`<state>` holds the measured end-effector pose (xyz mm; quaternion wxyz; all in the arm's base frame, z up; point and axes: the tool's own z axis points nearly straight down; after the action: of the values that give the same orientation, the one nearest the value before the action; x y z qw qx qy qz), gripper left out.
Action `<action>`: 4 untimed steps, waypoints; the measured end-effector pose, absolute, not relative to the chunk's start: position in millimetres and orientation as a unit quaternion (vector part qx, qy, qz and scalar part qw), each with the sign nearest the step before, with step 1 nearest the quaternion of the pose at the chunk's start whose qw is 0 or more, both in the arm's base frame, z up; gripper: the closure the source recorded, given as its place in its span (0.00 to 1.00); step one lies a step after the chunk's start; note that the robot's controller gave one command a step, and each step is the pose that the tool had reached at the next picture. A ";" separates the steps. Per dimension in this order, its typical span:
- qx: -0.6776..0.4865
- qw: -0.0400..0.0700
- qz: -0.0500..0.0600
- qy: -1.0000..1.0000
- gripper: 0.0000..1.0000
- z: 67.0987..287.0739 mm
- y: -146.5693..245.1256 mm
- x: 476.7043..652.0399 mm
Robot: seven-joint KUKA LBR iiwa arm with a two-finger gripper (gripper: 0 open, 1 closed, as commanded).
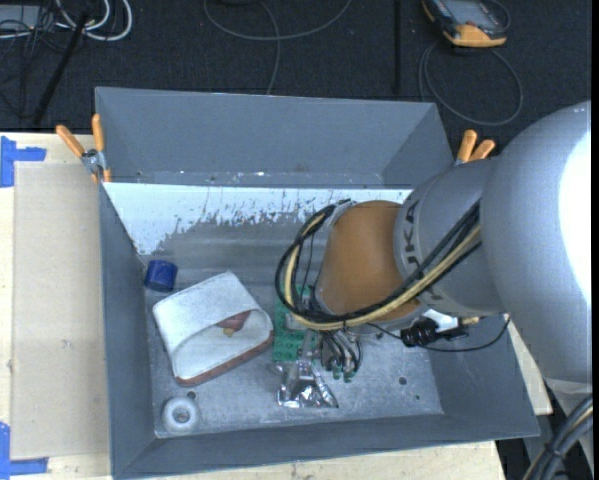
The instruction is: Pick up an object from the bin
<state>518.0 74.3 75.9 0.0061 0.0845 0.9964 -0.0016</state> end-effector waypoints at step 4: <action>-0.081 0.002 0.000 0.997 1.00 111.0 135.8 569.7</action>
Offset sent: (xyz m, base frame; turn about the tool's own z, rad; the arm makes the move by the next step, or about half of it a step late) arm 0.0361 0.0633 -0.0059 -0.3381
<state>569.7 135.8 111.0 0.0021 -0.0807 0.9967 0.0002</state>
